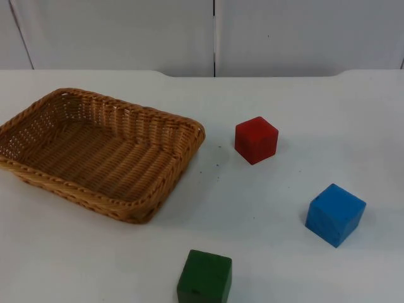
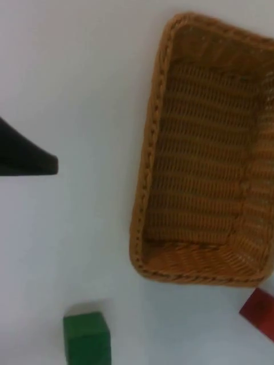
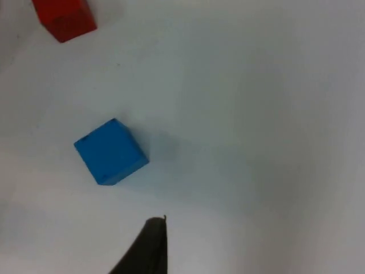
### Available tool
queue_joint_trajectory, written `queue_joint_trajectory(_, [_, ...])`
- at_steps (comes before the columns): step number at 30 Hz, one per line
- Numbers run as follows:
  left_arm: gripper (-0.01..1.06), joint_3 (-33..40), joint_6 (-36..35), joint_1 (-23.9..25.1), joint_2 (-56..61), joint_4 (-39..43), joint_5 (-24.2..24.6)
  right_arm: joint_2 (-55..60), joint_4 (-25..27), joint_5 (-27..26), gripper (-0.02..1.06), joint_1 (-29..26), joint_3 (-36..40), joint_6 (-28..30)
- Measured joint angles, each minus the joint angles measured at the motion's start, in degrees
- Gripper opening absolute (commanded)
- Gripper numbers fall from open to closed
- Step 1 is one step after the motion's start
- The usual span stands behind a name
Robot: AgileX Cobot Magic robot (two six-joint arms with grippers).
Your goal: Pick up one cube with each hand and place exactly two cubes into the same basket, leaving the remaining cube outside.
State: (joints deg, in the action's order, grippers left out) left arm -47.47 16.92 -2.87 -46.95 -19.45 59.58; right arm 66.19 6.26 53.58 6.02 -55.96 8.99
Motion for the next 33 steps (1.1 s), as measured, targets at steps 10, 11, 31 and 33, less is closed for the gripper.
queue_joint_trajectory(10, [1.05,0.00,6.99,0.00,-5.86,-7.96,1.89,7.73,-0.86,-2.84,1.05,12.48,0.00,0.69])
queue_joint_trajectory(11, [1.05,0.00,6.99,0.00,-5.86,-7.96,1.89,7.73,-0.86,-2.84,1.05,12.48,0.00,0.69])
queue_joint_trajectory(31, [1.05,0.00,-2.07,-29.30,-18.57,-0.20,-8.78,15.04,-1.80,-7.65,1.05,20.80,-0.02,0.97])
queue_joint_trajectory(33, [1.05,0.00,-2.69,-32.74,-21.45,0.15,-10.12,15.04,-1.80,-8.92,1.05,20.80,-0.02,0.97])
